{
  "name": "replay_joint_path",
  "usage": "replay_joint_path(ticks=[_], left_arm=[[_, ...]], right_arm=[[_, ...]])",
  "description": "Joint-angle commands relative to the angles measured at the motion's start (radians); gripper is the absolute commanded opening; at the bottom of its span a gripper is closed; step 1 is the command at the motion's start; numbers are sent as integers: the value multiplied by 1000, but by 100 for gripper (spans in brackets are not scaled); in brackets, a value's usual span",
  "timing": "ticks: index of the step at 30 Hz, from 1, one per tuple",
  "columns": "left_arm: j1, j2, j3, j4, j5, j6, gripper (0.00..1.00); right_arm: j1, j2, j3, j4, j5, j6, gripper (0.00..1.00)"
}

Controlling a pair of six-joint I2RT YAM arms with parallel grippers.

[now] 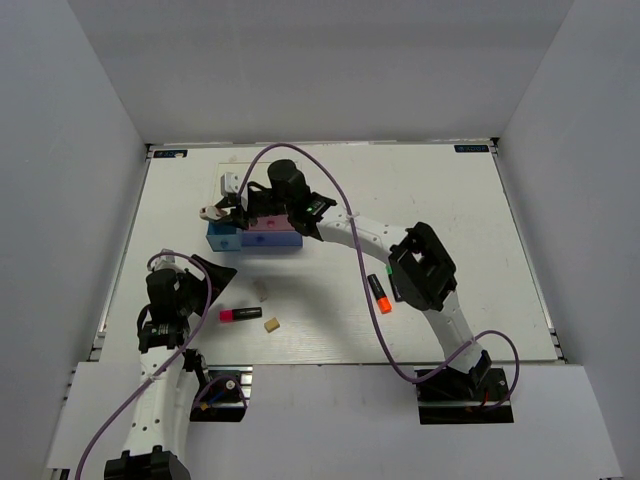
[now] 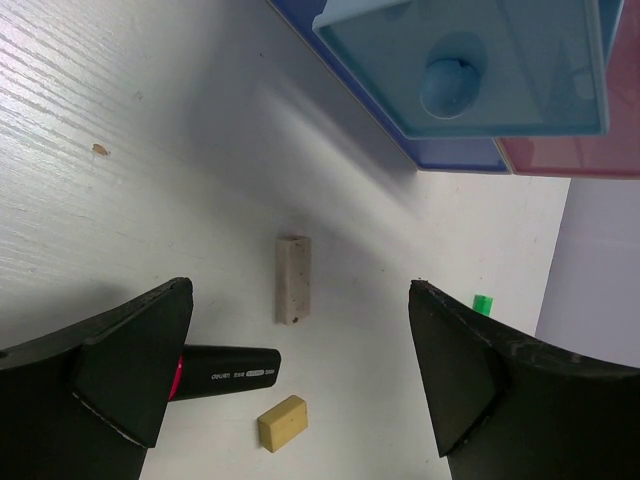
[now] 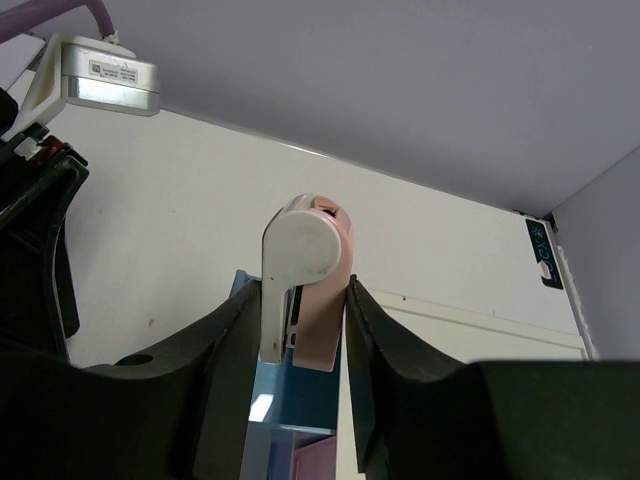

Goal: Sort the stationery into containers
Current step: Place the stapler in the drawer.

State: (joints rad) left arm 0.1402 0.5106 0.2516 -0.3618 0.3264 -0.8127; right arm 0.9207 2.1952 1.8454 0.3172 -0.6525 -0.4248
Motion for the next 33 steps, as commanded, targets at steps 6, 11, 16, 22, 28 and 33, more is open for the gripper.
replay_joint_path(ticks=[6,11,16,22,28,33], left_arm=[[-4,9,-12,23,13,-3,99],[-4,9,-12,23,13,-3,99],[-4,9,-12,23,13,-3,99],[-4,9,-12,23,13,-3,99],[-4,0,-12,23,13,-3,99],[-4,0,-12,23,13,-3,99]], right_arm=[[-6,12,-11,46,-9,-32,42],[-8,11,-25,42,-10,-42,44],[-5,15,-37,31,-10,-52,45],[-6,12,-57,13,-12,-60,46],[-8,6,-61,13,-4,-60,65],[-6,-3,-54,13,-4,-60,70]])
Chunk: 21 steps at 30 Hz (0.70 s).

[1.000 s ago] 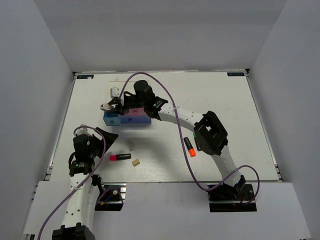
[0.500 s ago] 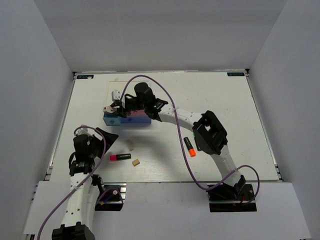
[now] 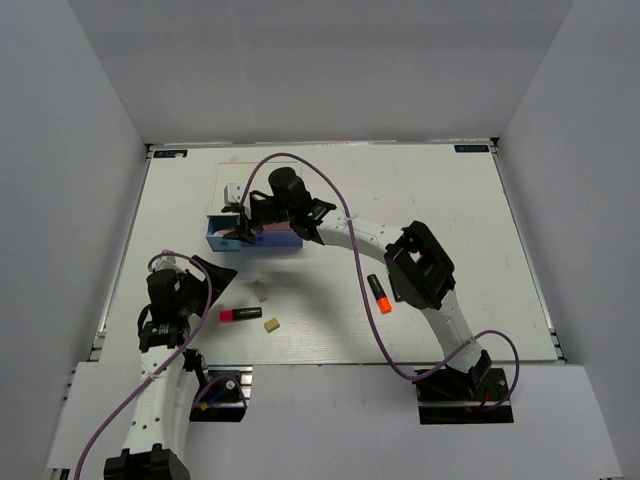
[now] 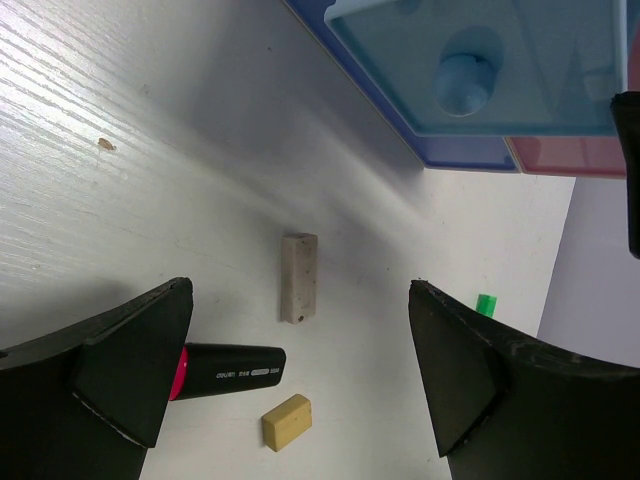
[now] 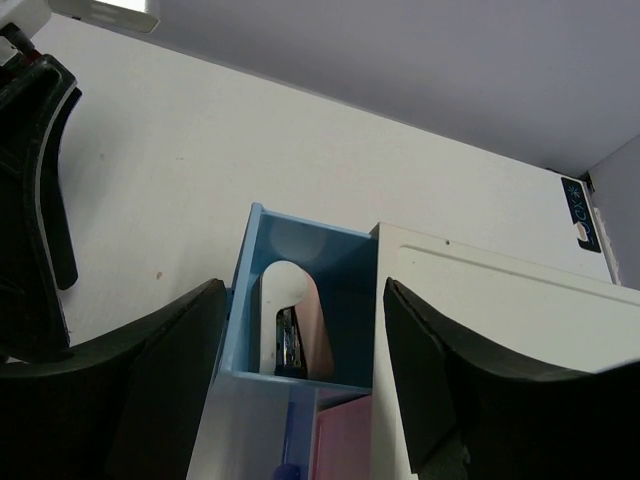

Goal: Sort the stationery into containers
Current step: Place the stapler in the drawer, then close the drawer in the storage box.

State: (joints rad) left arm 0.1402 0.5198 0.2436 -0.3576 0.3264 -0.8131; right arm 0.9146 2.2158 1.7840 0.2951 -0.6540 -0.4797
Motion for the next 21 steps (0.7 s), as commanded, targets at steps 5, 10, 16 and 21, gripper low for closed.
replay_joint_path(ticks=[5,10,16,21], left_arm=[[-4,2,-4,60,13,-3,99],[-4,90,-13,169,22,-12,85],[-4,221,-13,339,22,-12,30],[-4,328,28,431,22,-12,29]], right_arm=[[-3,-51,20,50,-15,30,64],[-9,-119,12,56,-12,90,24],[-31,-205,-38,3,42,162,0],[-88,-300,-118,-112,139,242,6]])
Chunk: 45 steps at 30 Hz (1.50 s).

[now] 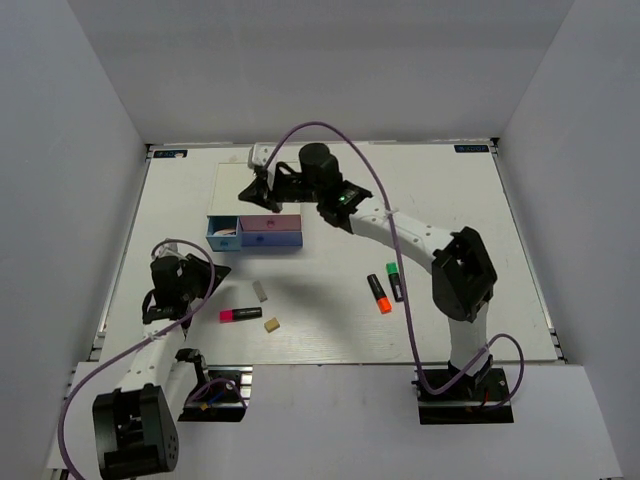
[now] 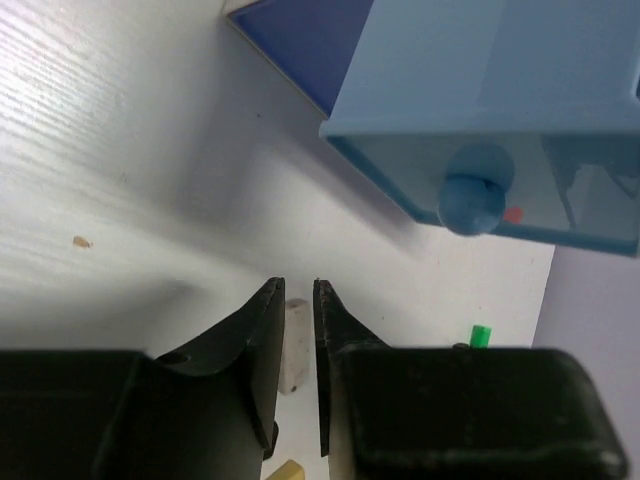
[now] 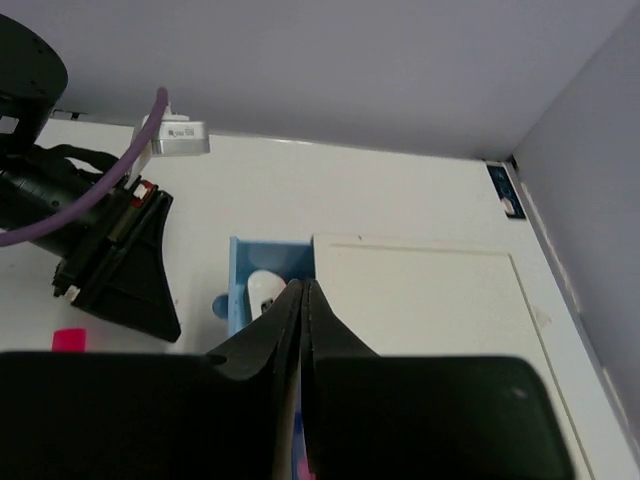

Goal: Sort the stationery into containers
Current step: Close the drawer in the storage box.

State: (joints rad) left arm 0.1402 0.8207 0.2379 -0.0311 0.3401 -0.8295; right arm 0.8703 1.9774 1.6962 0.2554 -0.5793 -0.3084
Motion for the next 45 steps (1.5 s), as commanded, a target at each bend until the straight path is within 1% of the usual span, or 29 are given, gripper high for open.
replay_joint_path(ticks=[1,3,4,5,6,7,9,10,15,16,18,23,27,28,29,32,34,41,44,45], left_arm=[[-4,50,34,134,8,4,29],[-4,73,53,163,8,4,31],[-4,86,54,187,20,4,32],[-4,110,64,197,20,4,34],[-4,121,75,206,30,4,34],[-4,132,75,217,42,4,34],[-4,146,84,247,42,4,35],[-4,156,84,256,51,4,35],[-4,208,127,293,62,-5,36],[-4,219,127,303,62,-5,38],[-4,250,149,313,62,-5,38],[-4,330,169,410,62,-42,38],[-4,396,179,456,51,-62,38],[-4,406,192,470,51,-62,38],[-4,428,202,470,51,-62,38],[-4,469,222,490,42,-71,38],[-4,488,233,499,42,-71,38],[-4,521,253,511,42,-71,38],[-4,521,244,511,42,-71,38],[-4,521,235,511,51,-71,38]], right_arm=[[-69,-71,-35,-106,53,72,8],[-106,-123,-104,-137,38,57,12],[-138,-139,-159,-139,35,49,12],[-149,-191,-188,-128,39,32,14],[-160,-205,-217,-127,44,17,15],[-180,-222,-292,-124,50,6,15],[-209,-282,-335,-128,55,-32,15],[-237,-310,-395,-130,65,-35,15],[-295,-362,-509,-137,61,-49,15],[-301,-368,-518,-137,55,-49,15],[-321,-379,-536,-139,52,-41,15],[-356,-411,-573,-145,41,-20,17],[-384,-428,-590,-166,41,-15,24],[-387,-431,-595,-169,44,-15,28],[-390,-439,-599,-173,39,-15,36],[-409,-448,-610,-182,33,-14,50],[-421,-454,-615,-192,29,-14,53],[-444,-466,-636,-208,21,-12,53],[-448,-471,-645,-219,7,-11,61],[-447,-474,-647,-222,7,-12,67]])
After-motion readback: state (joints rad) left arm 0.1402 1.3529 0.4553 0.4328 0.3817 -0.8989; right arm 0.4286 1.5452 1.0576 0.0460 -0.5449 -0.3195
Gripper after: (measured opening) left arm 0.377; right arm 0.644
